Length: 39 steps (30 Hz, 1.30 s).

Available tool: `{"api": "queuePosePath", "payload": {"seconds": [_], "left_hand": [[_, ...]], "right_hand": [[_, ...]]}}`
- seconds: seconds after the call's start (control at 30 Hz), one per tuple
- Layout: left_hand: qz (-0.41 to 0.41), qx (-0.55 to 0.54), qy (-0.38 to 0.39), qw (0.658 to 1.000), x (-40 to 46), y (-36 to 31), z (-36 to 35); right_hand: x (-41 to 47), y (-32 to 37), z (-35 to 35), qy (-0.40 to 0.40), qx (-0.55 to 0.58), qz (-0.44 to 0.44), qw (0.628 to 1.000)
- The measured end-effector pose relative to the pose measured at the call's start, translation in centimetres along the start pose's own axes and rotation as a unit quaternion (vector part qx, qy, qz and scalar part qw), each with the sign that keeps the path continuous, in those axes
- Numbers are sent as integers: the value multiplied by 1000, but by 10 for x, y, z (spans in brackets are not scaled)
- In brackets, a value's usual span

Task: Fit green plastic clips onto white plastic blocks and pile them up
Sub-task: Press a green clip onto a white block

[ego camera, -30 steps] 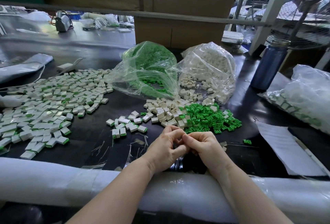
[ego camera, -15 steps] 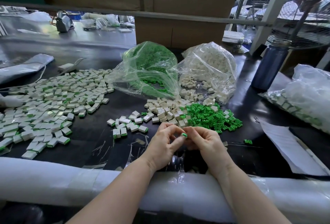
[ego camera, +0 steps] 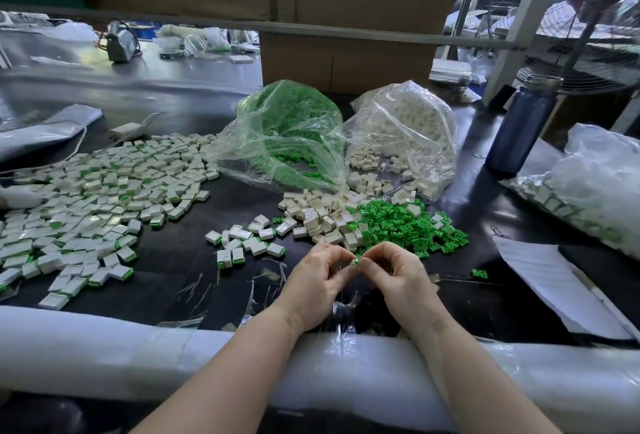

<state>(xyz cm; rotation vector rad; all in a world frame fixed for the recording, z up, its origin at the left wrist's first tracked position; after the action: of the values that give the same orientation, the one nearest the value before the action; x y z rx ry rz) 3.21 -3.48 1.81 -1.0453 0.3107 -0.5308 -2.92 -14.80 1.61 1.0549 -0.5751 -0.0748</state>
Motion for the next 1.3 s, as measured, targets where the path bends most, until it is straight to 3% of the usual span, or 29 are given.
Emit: {"api": "queuePosePath", "payload": {"seconds": [0.13,0.37,0.47,0.77,1.03,1.3], "left_hand": [[28,-19,-37,999,1,7,6],[75,-23,-234,969,-1,18,33],[104,-18,-262,959,-1,23,39],[152,105,-182,966,4,26,25],[61,201,-99,973,6,15,5],[91,299,-22,950,16,27,-10]], "right_hand": [[-1,2,8,-43,-7,8,999],[-3,-1,11,-51,-50,-13,997],[-3,-2,12,-55,-58,-19,997],[-2,-2,13,-58,-100,-13,993],[-1,-2,15,-65,-181,-8,981],[-4,-8,19,-35,-303,-102,947]]}}
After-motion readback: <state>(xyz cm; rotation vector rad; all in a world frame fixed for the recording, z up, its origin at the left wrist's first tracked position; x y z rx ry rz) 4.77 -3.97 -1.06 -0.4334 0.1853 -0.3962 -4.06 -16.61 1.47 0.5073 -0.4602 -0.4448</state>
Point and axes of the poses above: each hand's wrist, its own x-axis towards the middle knuckle, its own z-axis out of the back of the hand, y = z × x, the point moved 6 cm from there along x, towards the middle knuckle, and after that the axes turned 14 degrees about z, right-handed, at the moved point
